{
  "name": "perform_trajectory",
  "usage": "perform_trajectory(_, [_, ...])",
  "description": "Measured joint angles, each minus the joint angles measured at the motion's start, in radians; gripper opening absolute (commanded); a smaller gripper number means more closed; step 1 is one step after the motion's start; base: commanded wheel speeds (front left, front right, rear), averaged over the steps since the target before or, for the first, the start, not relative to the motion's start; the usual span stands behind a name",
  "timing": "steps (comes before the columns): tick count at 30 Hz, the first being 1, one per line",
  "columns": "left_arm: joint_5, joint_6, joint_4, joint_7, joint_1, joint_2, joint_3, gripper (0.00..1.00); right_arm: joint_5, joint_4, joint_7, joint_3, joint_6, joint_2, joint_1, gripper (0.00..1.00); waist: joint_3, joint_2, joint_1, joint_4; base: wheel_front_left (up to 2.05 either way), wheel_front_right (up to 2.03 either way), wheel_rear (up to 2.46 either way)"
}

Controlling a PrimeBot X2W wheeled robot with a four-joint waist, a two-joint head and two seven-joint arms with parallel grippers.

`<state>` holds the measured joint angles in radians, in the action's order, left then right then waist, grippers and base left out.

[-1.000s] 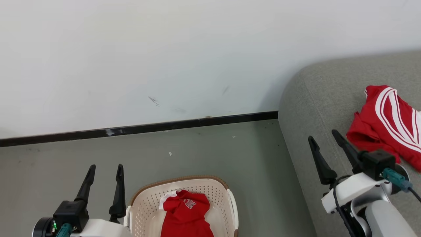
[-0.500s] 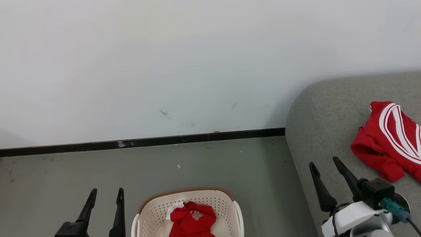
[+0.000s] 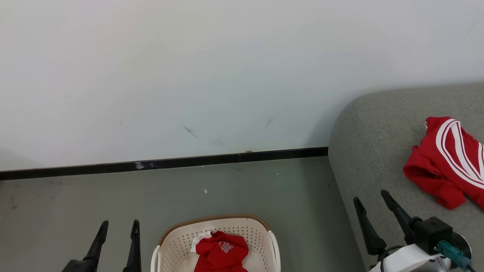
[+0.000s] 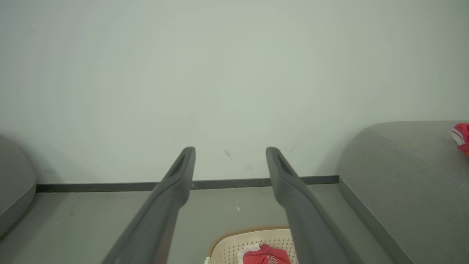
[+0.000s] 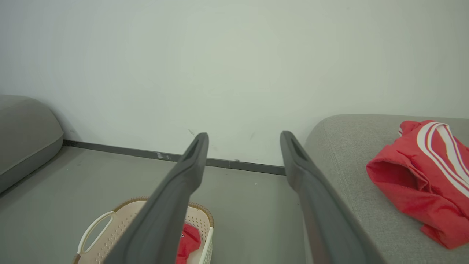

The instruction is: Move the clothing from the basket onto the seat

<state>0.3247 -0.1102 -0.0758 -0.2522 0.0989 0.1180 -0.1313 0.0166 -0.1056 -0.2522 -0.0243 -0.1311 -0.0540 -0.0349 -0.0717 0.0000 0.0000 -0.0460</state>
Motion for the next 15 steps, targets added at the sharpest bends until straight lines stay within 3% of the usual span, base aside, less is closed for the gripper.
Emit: perform_trajectory(15, [-0.004,0.009,0.018,0.0,0.011,0.0,0.005,1.0,-0.001,0.046,0.002,-0.002,0.0,0.011,-0.023,1.0,0.028,0.0,0.0,0.0,0.0,0.0,0.0])
